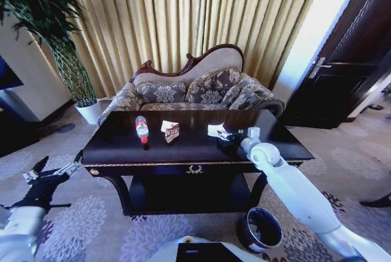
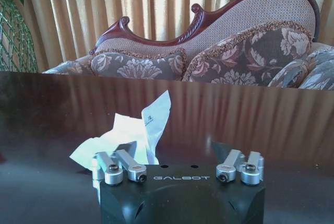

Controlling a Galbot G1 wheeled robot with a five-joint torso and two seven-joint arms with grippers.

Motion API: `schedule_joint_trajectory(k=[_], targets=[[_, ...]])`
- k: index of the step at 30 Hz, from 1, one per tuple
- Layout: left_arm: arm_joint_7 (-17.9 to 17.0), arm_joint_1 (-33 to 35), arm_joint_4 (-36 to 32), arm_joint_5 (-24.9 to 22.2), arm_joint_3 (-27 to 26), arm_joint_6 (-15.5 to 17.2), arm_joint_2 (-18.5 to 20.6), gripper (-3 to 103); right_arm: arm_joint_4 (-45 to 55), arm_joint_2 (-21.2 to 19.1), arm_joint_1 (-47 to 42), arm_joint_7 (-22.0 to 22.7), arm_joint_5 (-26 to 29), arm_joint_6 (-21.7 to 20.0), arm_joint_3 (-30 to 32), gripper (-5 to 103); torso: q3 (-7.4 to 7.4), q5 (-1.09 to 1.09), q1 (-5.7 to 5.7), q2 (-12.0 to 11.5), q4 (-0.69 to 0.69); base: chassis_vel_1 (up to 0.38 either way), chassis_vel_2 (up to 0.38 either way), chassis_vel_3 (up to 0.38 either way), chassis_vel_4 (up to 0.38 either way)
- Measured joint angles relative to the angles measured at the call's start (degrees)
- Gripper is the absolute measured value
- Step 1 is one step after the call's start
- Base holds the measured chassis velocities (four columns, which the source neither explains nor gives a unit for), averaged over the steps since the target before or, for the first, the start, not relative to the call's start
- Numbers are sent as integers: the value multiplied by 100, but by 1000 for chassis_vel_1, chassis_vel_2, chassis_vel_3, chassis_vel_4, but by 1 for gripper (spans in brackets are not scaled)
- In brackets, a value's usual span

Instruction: Move to the front of the table and place the trash on the table into the trash bin.

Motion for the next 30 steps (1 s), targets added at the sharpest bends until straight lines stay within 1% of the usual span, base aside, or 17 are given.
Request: schedule_joint_trajectory(k=[2, 3, 4, 6, 10, 11, 13, 14, 17, 19, 20, 21, 23, 25, 30], targets=[[0, 6, 0, -34, -34, -4, 21, 100, 2, -24, 0, -11, -14, 3, -2, 70, 0, 0, 0, 0, -1, 0, 0, 0, 0], [0, 6, 0, -34, -34, -4, 21, 100, 2, -24, 0, -11, -14, 3, -2, 70, 0, 0, 0, 0, -1, 0, 0, 0, 0], [-2, 7, 0, -42, -37, -5, 26, 100, 2, -29, 0, -15, -17, 4, -2, 64, 0, 0, 0, 0, -1, 0, 0, 0, 0], [-6, 5, 0, -46, -36, -5, 28, 100, 4, -33, 0, -23, -22, 5, -1, 64, 0, 0, 0, 0, 0, 0, 0, 0, 0], [-16, -2, 0, -52, -20, -7, 33, 100, 30, -36, -12, -73, -56, 5, 6, 41, 0, 0, 0, 0, 0, 0, 0, 0, 0], [-16, -2, 0, -52, -20, -7, 33, 100, 30, -36, -12, -73, -56, 5, 6, 41, 0, 0, 0, 0, 0, 0, 0, 0, 0], [-21, -2, 0, -69, -20, -7, 41, 100, 45, -28, -29, -105, -83, 5, 23, 31, 0, 0, 0, 0, 0, 0, 0, 0, 0], [-21, -2, 0, -69, -20, -7, 41, 100, 45, -28, -29, -105, -83, 5, 23, 31, 0, 0, 0, 0, 0, 0, 0, 0, 0], [-25, -6, 0, -94, -21, -7, 52, 100, 62, -18, -57, -115, -103, 6, 37, 15, 0, 0, -1, 0, 0, 0, 0, 0, 0], [-25, -10, 0, -96, -21, -7, 56, 100, 68, -15, -68, -115, -105, 9, 42, 15, 0, 0, -1, 0, 0, 0, 0, 0, 0], [-25, -12, 0, -101, -21, -7, 60, 100, 72, -13, -79, -116, -106, 12, 47, 9, 0, 0, -1, 0, 0, 0, 0, 0, 0], [-25, -12, 0, -101, -21, -7, 60, 100, 72, -13, -79, -116, -106, 12, 47, 9, 0, 0, -1, 0, 0, 0, 0, 0, 0], [-26, -18, 0, -108, -20, -7, 63, 100, 97, -13, -102, -116, -108, 21, 68, 1, 0, 0, -1, 0, 0, 0, 0, 0, 0], [-27, -31, 0, -109, -9, -7, 55, 100, 147, -19, -132, -132, -105, 143, 107, 0, 0, 0, -1, 0, 0, 0, 0, 0, 0], [-33, -50, 0, -109, -2, -7, 64, 100, 329, -15, -183, -94, -64, 270, 261, 0, 0, 0, -1, 0, 1, 0, 0, 0, 0]])
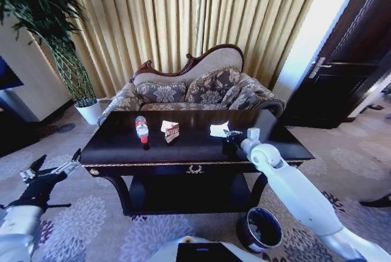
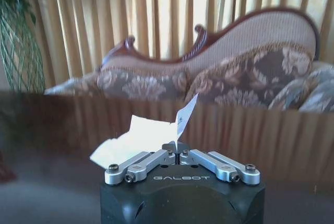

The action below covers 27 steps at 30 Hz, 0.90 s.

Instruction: Move to the front of the table and place the trash on the table into the trash bin.

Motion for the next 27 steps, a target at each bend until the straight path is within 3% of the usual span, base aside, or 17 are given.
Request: schedule_joint_trajectory(k=[14, 24, 27], targets=[[1, -91, 0, -60, -36, -27, 161, 100, 1780, -222, -1826, 577, 146, 251, 1934, 0, -1, 0, 0, 0, -2, 0, 0, 0, 0], [16, -295, 0, -161, 133, -24, 527, 100, 3085, 344, -3762, 611, -120, 429, 3490, 0, -1, -1, 0, 1, -4, 0, 0, 0, 0], [23, -313, 0, -163, 176, -13, 544, 100, 3275, 403, -4016, 611, -119, 469, 3673, 0, -1, -1, 0, 1, -3, 0, 0, 0, 0]])
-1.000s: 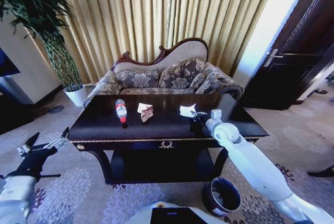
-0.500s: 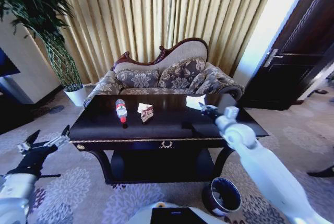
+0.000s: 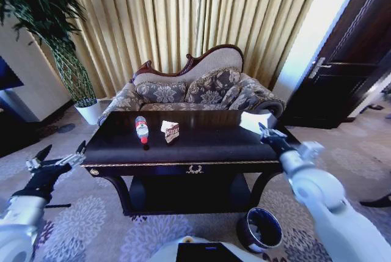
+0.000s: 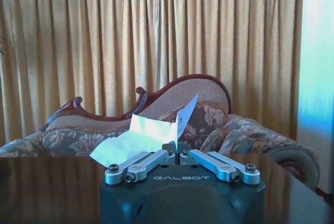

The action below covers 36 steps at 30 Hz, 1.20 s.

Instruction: Move to the front of the table and place the trash on the table into the trash bin.

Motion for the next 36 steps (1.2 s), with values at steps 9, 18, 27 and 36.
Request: schedule_joint_trajectory(k=[9, 18, 27, 36], targets=[[23, -25, 0, -109, -25, 64, 134, 100, 624, 264, -740, -7, 7, 14, 482, 0, 1, 1, 0, 0, 3, 0, 0, 0, 0], [40, -49, 0, -159, 16, 81, 154, 100, 630, 481, -974, -11, -80, -20, 469, 0, 1, 1, 1, -1, 2, 0, 0, 0, 0], [42, -51, 0, -156, 35, 96, 136, 100, 611, 651, -1032, -17, -262, -10, 363, 0, 1, 1, 1, 0, 2, 41, -32, -38, 44], [48, -52, 0, -129, 75, 105, 105, 100, 602, 672, -999, -21, -313, 66, 299, 0, 1, 1, 1, 0, 2, 89, -89, -80, 88]])
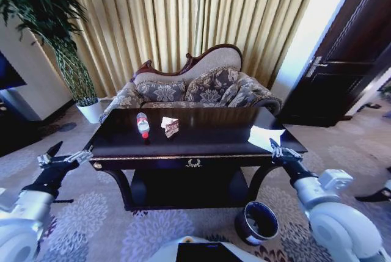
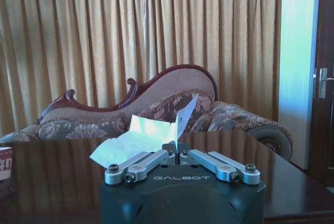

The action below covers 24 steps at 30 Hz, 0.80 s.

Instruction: Move to the front of the table and place the trash on the table into the trash bin.

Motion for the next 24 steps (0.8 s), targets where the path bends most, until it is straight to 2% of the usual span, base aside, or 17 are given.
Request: schedule_joint_trajectory(k=[19, 24], targets=[[54, -7, 0, 15, 28, 3, -53, 100, -8, 79, -28, -15, -159, 51, -145, 0, 0, 0, 0, 0, 0, 82, -80, -83, 81], [60, -7, 0, 19, 33, -7, -68, 100, -8, 113, -23, -76, -256, 160, -348, 0, 0, 0, -1, 0, 0, 109, -115, -111, 117]])
